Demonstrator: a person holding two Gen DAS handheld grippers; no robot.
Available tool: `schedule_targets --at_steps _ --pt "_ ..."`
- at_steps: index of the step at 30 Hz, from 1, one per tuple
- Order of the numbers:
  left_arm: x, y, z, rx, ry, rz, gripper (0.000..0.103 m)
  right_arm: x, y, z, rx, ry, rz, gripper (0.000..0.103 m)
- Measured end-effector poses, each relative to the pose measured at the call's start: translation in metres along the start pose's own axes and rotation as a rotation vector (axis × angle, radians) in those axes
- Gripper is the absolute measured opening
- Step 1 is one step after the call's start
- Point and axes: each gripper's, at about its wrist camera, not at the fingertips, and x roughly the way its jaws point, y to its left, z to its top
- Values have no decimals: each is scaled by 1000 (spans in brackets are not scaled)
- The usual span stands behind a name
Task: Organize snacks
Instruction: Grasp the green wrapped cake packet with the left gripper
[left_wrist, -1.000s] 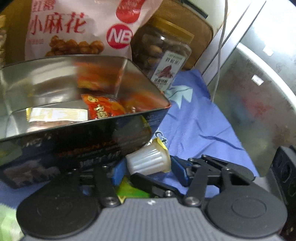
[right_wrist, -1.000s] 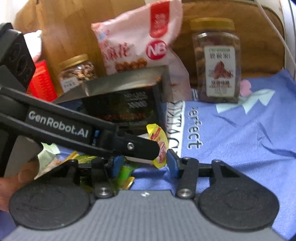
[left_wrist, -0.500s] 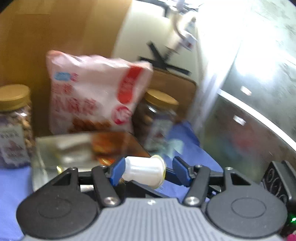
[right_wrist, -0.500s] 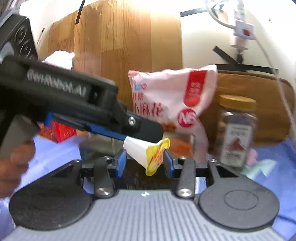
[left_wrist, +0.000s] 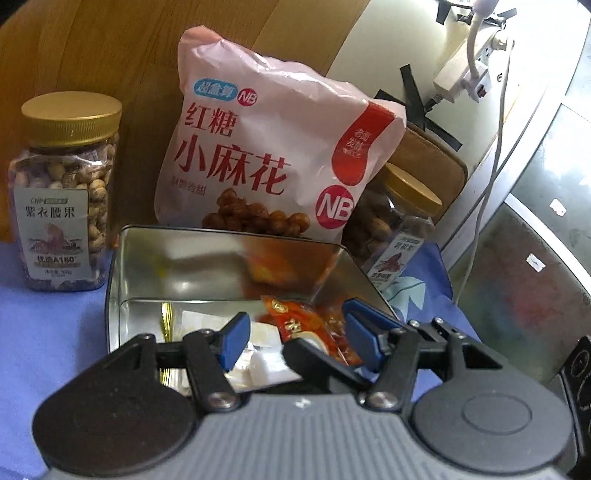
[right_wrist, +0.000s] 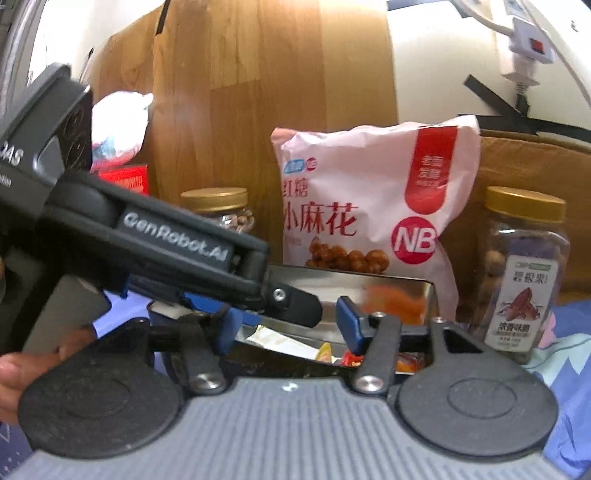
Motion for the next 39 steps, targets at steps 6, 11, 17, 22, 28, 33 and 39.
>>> schedule_targets --at_steps 6,11,17,22,28,33,39 --pt "-61 12 -9 -1 -105 -20 63 -28 -19 2 128 -20 15 58" --pt "-107 47 -44 -80 -98 27 63 -47 -18 5 274 7 204 58" --pt "-136 94 -88 -253 -53 53 63 -16 12 -20 450 289 411 54" --pt "-134 106 -95 -295 -44 28 63 -13 49 -31 424 389 462 52" --pt "-107 109 -99 -314 15 32 63 -11 106 -31 59 397 298 56" --pt "-111 116 -107 -342 7 0 63 3 126 -30 -87 401 257 82" --pt "-105 114 -110 -327 12 -45 61 24 136 -37 -158 442 282 74"
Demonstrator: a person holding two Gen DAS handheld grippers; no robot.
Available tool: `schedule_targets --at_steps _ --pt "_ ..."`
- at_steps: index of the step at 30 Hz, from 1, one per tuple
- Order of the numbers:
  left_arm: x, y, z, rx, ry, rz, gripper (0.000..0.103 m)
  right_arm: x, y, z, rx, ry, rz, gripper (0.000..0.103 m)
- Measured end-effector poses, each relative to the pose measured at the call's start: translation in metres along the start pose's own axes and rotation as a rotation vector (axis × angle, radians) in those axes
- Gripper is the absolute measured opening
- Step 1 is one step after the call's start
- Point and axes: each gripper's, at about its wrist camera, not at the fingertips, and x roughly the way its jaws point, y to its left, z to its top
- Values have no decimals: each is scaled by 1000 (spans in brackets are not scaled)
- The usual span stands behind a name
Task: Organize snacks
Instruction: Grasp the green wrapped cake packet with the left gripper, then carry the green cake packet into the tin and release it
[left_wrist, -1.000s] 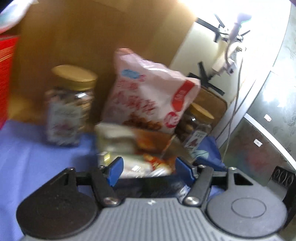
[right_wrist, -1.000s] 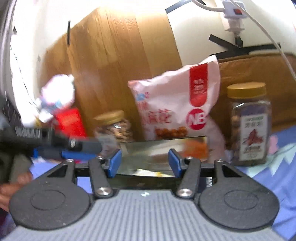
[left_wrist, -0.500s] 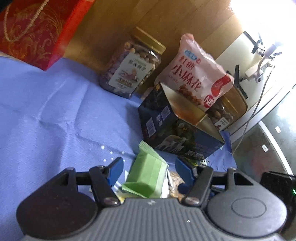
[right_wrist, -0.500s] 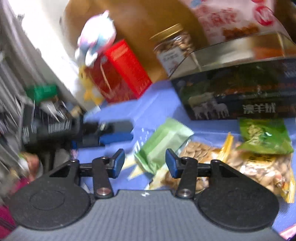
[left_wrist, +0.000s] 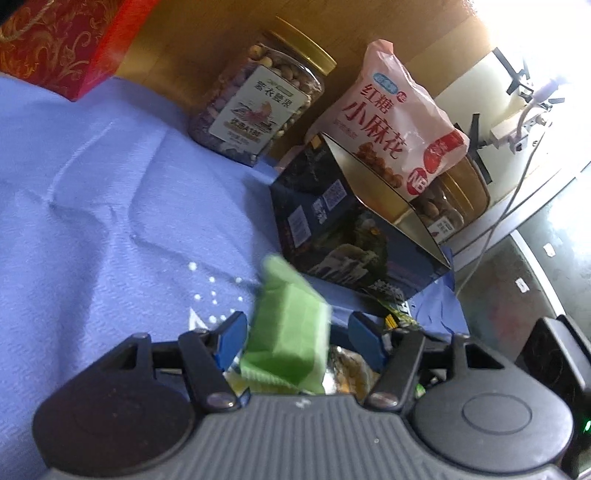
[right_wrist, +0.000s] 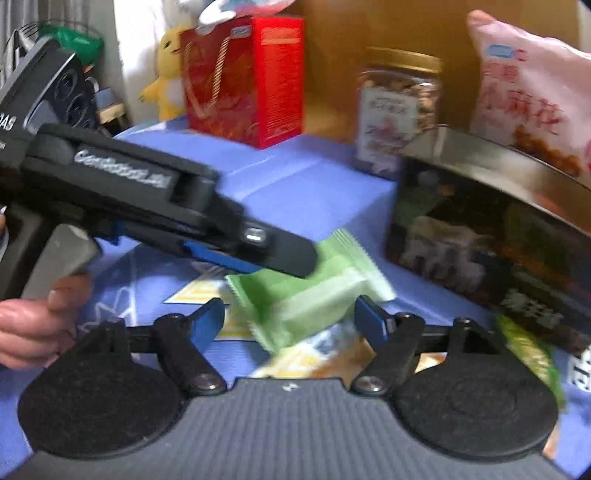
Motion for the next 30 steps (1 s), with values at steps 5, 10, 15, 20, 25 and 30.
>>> schedule_targets --at_steps 5,10,15,20,25,30 --pt "-3 4 -2 -12 -5 -19 61 2 11 -1 -18 -30 -48 58" --pt "-10 -2 -5 -2 -20 -58 59 -9 12 -8 6 -69 -67 53" --pt "-30 -13 -4 14 -71 -132 58 -34 26 -10 -40 -173 -120 53" --pt "-28 -19 -9 22 -52 -86 58 -33 23 -14 -11 -158 -95 53" --pt "-32 -34 7 56 -74 -102 58 -44 23 -7 -18 -190 -103 53" --pt "-24 -82 49 207 -128 -108 58 -69 4 23 -53 -313 -189 53"
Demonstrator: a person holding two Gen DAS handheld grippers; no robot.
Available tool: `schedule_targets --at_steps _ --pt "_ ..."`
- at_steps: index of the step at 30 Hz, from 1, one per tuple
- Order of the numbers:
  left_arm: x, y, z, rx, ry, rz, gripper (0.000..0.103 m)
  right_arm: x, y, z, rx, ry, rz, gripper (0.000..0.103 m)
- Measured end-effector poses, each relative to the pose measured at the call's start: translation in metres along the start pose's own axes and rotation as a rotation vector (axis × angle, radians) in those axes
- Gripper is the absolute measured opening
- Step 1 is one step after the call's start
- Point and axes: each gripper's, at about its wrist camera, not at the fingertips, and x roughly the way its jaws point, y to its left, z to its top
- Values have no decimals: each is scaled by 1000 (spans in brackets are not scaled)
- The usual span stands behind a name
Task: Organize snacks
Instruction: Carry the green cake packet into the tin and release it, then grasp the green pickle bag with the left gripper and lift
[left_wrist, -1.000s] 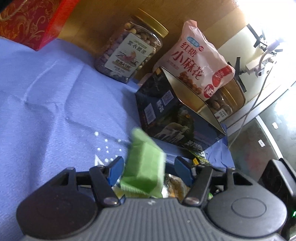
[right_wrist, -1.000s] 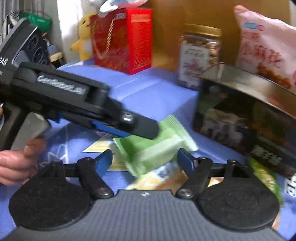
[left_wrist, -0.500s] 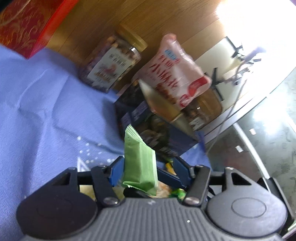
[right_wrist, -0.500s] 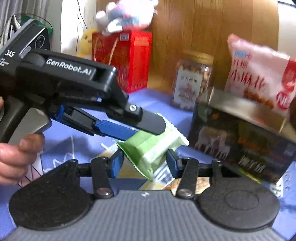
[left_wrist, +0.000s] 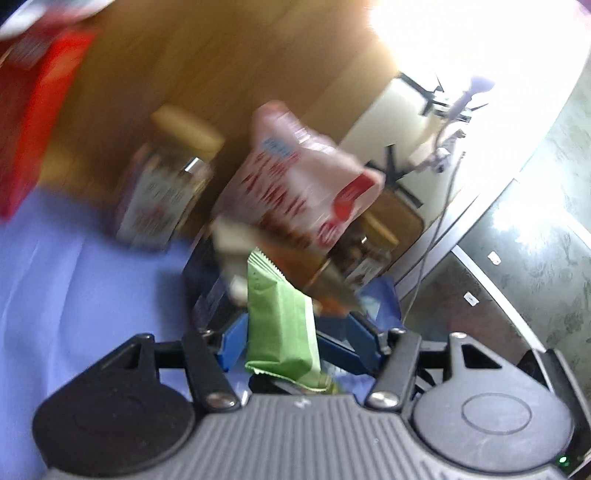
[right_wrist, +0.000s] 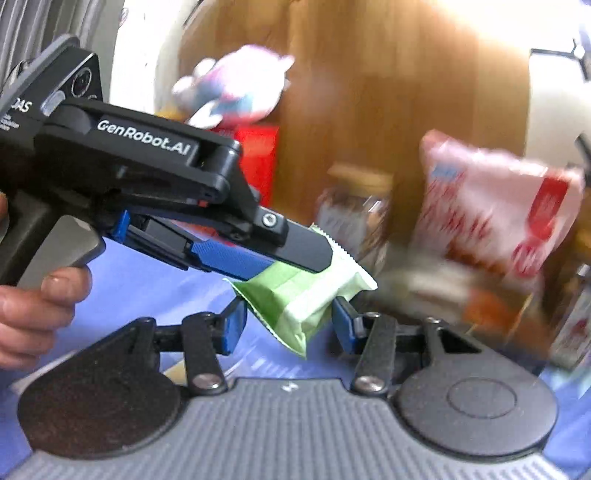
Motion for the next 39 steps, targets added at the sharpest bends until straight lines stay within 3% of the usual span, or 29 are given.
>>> schedule_targets --at_steps 4,10,14,21,28,33,39 --pt "38 -12 28 67 2 20 58 13 -36 17 40 -23 -51 53" --pt "86 7 36 41 46 84 59 45 -69 19 90 16 -59 51" --pt "97 19 34 13 51 117 58 63 -64 13 29 51 -68 52" --pt "84 18 36 28 4 151 61 64 -68 9 66 42 -61 53" --pt "33 1 17 36 -43 80 61 1 -86 6 204 -49 -79 53" --pt "23 -13 -27 37 62 12 61 -60 -115 -38 399 -38 -121 52" --pt "47 -26 -58 14 189 -22 61 -91 -147 -101 678 53 -144 47"
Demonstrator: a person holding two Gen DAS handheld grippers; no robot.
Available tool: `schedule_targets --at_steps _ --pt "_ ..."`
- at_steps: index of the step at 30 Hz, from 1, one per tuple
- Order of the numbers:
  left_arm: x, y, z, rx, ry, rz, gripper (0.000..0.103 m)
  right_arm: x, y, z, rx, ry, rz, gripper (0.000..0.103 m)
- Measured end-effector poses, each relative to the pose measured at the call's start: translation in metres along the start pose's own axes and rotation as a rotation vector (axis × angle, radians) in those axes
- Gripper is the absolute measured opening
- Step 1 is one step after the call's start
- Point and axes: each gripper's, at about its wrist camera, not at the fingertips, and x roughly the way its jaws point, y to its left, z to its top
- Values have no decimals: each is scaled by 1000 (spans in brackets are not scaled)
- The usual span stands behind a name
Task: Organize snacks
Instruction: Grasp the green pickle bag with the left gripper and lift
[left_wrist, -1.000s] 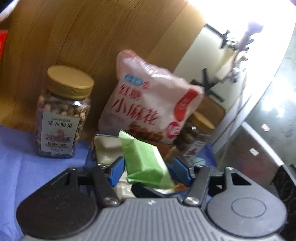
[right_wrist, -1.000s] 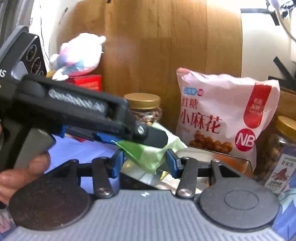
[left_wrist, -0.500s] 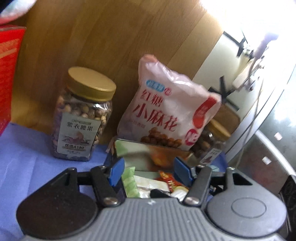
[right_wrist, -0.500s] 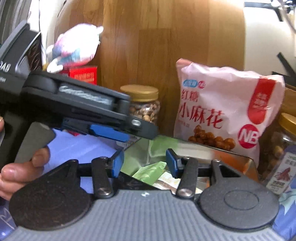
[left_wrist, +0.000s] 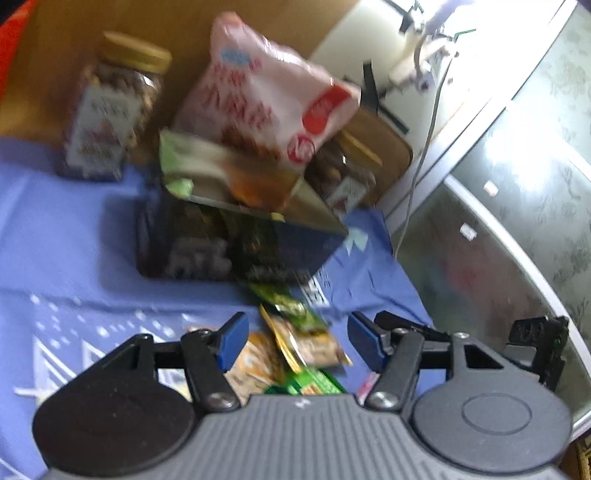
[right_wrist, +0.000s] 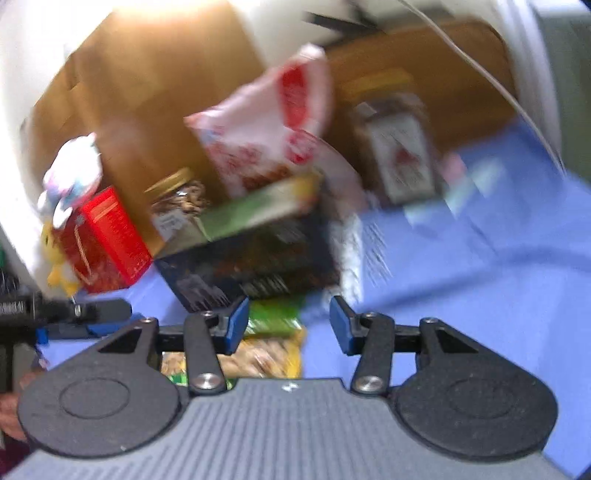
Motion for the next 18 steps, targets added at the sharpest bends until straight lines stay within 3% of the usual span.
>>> schedule_targets --at_steps 2,6,16,18 --pt "11 -2 4 -11 21 1 61 6 -15 2 101 21 41 40" --pt "32 -2 16 -44 54 43 61 25 -30 11 212 48 107 39" --pt "91 2 28 -55 138 108 61 71 -41 14 225 182 163 37" --pt "100 2 23 -47 152 108 55 80 -44 11 244 206 191 27"
